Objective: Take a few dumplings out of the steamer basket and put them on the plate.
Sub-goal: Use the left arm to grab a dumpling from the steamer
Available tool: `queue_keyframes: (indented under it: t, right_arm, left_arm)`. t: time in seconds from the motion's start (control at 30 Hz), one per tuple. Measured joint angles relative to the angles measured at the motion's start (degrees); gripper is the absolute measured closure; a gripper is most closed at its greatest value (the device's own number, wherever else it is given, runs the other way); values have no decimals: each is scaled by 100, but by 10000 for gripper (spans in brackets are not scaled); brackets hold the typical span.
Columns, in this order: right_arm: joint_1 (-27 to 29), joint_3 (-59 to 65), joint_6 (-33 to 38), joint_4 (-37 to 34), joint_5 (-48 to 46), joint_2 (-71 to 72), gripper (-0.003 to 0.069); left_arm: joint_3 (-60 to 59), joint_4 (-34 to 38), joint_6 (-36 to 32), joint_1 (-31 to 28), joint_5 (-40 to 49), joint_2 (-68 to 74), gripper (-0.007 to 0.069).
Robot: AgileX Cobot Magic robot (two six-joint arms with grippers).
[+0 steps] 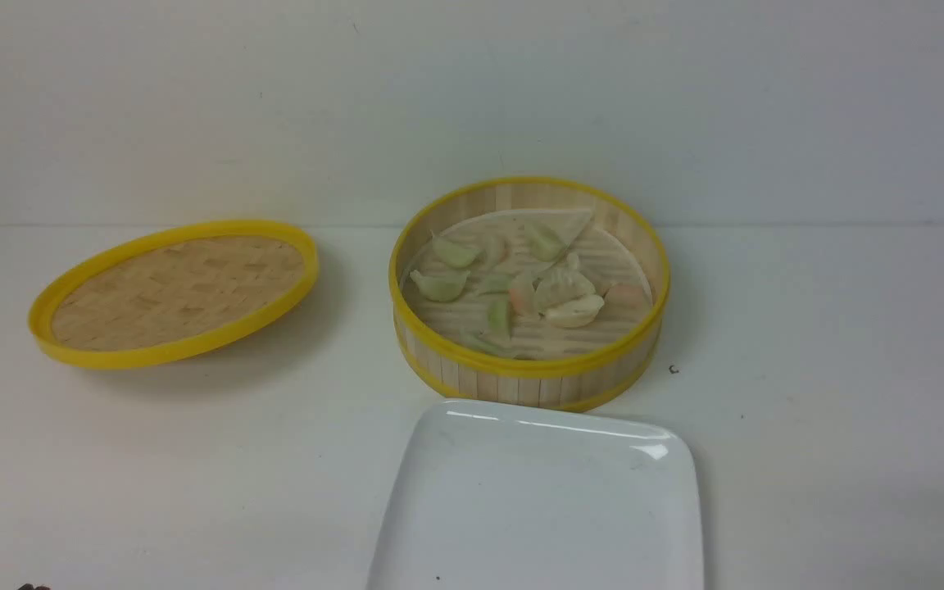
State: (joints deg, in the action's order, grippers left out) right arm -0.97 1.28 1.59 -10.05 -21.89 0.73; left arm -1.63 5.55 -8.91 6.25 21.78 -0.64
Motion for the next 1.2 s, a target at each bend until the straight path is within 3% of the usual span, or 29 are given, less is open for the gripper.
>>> queue_keyframes:
  t: [1.07,1.2]
  right_arm:
    - [0,0,0,5,0,0,674]
    - [0,0,-87,-199,72,0,674]
  left_arm:
    - [0,-125,-44,0,0,0,630]
    - [-5,268,93,0,-416,0,630]
